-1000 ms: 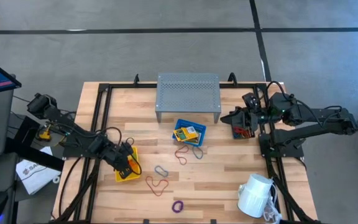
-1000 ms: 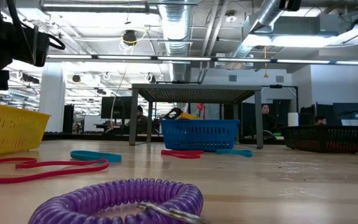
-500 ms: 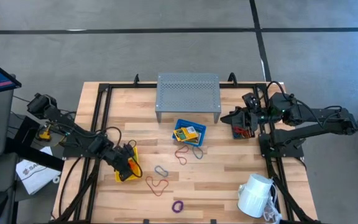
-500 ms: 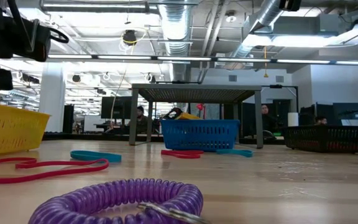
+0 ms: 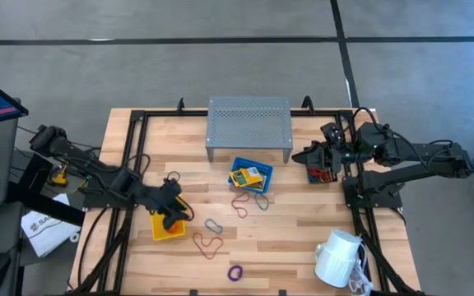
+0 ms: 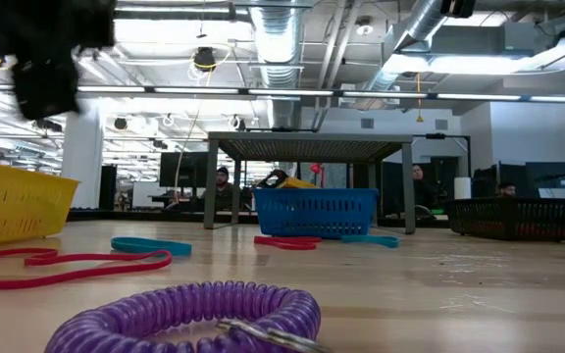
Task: Pick & Place Office Desk Supplies
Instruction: Put the blue rubber band into the black bin
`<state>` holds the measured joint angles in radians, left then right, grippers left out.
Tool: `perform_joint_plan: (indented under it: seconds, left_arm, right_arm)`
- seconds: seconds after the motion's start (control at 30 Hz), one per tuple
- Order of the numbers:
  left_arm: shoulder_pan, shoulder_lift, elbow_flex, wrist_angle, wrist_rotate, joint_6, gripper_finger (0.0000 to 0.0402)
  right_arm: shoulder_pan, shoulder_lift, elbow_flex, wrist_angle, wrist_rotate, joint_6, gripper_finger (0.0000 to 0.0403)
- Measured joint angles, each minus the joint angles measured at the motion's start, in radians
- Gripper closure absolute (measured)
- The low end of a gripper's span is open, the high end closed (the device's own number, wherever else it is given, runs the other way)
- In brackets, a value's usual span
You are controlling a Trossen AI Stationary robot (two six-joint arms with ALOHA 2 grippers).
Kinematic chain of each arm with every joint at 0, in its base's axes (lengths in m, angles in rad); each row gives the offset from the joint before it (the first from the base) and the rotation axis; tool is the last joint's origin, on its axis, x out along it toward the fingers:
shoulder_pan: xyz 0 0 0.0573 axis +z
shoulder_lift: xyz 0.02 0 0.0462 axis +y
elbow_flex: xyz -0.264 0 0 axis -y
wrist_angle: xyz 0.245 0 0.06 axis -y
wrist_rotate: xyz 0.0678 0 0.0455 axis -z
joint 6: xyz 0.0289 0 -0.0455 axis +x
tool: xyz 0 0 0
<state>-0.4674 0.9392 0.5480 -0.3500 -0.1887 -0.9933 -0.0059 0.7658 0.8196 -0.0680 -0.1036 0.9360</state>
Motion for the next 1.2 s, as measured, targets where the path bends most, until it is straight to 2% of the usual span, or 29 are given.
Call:
perform_joint_plan:
  seconds: [0.13,0.23,0.43,0.53,0.73,0.9,1.07,1.2]
  left_arm:
    - [0.024,0.032,0.000,0.223,-0.009,0.292,0.0224]
    - [0.051,0.104,0.000,0.318,0.049,0.468,0.0232]
    - [0.114,0.301,0.029,0.313,0.251,0.608,0.0236]
    - [0.130,0.384,0.062,0.312,0.293,0.675,0.0236]
    - [0.140,0.511,0.126,0.303,0.294,0.836,0.0230]
    - [0.140,0.613,0.177,0.231,0.295,0.960,0.0222]
    - [0.143,0.690,0.197,0.199,0.290,1.013,0.0208]
    - [0.146,0.705,0.198,0.203,0.215,1.016,0.0196]
  right_arm:
    - [0.000,0.000,0.000,-0.001,0.000,0.000,0.0291]
    - [0.000,0.000,0.000,-0.001,0.000,0.000,0.0291]
    - [0.000,0.000,0.000,0.000,0.000,0.000,0.0291]
    - [0.000,0.000,0.000,-0.001,0.000,0.000,0.0291]
    - [0.030,0.000,0.000,-0.004,-0.001,0.000,0.0291]
    - [0.050,0.000,0.000,-0.005,0.000,0.000,0.0291]
    - [0.063,0.000,0.000,-0.006,0.000,0.007,0.0291]
    - [0.074,0.000,0.000,-0.005,0.000,0.007,0.0291]
